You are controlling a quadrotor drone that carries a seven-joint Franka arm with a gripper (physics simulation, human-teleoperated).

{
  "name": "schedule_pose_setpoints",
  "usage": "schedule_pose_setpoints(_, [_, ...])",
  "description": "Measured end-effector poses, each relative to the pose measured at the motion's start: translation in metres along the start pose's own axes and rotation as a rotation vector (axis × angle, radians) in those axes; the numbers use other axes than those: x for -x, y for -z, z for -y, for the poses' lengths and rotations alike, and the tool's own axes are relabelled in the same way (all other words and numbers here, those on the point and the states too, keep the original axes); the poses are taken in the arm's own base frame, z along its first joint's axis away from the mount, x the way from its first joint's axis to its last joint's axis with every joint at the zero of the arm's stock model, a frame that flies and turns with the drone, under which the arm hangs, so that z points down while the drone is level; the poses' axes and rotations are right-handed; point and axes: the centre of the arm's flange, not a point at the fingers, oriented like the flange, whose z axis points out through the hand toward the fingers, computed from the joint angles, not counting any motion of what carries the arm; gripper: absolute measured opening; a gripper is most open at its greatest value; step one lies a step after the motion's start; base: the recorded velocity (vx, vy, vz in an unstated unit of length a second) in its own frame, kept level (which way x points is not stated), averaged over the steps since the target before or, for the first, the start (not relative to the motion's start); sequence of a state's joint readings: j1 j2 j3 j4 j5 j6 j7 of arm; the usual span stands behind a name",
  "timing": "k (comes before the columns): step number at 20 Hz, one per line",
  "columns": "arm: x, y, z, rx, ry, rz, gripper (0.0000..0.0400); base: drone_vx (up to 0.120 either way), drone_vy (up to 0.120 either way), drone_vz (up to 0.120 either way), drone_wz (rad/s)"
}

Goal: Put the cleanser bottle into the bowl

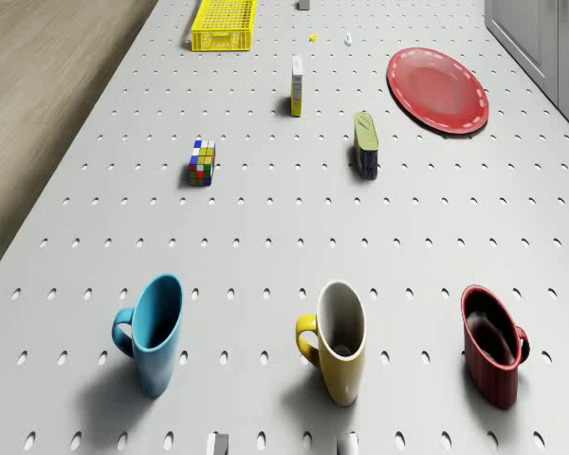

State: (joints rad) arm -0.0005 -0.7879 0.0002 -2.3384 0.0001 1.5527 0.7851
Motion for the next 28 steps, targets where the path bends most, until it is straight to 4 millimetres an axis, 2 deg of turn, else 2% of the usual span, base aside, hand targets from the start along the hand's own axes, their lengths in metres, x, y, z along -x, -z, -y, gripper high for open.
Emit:
schedule_pose_setpoints(4, [0.002, 0.030, -0.003, -0.002, 0.000, -0.002, 0.0400, 0.000, 0.000, 0.000, 0.000])
schedule_pose_setpoints(9, [0.002, 0.061, -0.002, -0.005, 0.000, -0.005, 0.0400, 0.120, -0.120, 0.000, 0.000])
schedule_pose_setpoints(13, [0.001, 0.078, -0.001, -0.007, 0.000, -0.007, 0.0400, 0.120, -0.120, 0.000, 0.000])
schedule_pose_setpoints(19, [0.000, 0.089, 0.000, -0.010, 0.000, -0.011, 0.0400, 0.120, -0.120, 0.000, 0.000])
schedule_pose_setpoints(28, [0.000, 0.093, 0.000, -0.015, 0.000, -0.016, 0.0400, 0.120, -0.120, 0.000, 0.000])
